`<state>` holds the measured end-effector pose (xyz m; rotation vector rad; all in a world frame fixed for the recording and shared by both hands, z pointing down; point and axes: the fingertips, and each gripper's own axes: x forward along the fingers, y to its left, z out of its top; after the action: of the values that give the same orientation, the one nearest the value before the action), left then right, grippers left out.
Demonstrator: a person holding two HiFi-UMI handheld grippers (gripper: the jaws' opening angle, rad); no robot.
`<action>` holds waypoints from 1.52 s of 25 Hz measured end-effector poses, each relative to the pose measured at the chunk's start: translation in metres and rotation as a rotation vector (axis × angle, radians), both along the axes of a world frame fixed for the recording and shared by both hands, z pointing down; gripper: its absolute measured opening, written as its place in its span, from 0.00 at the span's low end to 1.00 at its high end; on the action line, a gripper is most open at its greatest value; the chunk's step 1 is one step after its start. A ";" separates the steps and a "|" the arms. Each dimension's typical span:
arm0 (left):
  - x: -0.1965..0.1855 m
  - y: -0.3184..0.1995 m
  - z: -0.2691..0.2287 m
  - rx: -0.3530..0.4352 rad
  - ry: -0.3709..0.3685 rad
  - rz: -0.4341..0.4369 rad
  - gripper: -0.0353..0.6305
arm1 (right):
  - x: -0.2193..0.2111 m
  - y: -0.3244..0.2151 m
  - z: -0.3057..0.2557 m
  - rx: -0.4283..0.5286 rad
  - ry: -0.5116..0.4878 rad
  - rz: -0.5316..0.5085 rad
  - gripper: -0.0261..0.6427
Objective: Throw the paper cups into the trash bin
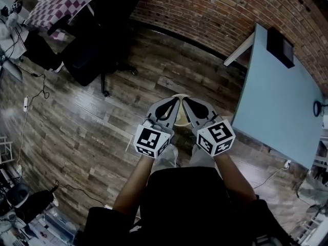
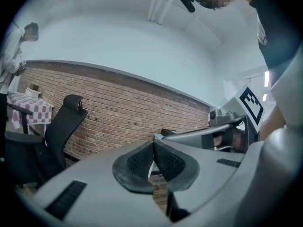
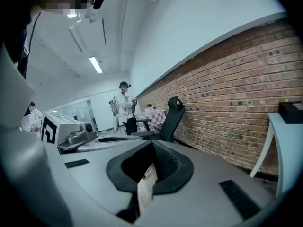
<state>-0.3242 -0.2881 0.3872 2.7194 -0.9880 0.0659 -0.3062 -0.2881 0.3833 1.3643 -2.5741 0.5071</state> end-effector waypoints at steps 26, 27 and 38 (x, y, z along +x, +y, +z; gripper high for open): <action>0.069 0.071 -0.057 0.114 0.001 -0.039 0.07 | 0.065 0.061 -0.058 0.120 -0.082 -0.031 0.04; 0.071 0.076 -0.058 0.117 0.002 -0.040 0.07 | 0.068 0.066 -0.059 0.123 -0.087 -0.031 0.04; 0.100 0.129 -0.076 0.152 -0.004 -0.080 0.06 | 0.097 0.121 -0.076 0.168 -0.121 -0.047 0.04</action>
<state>-0.2244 -0.1591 0.3114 2.8121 -1.1455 -0.0182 -0.2093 -0.1667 0.3076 1.3586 -2.7958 0.3843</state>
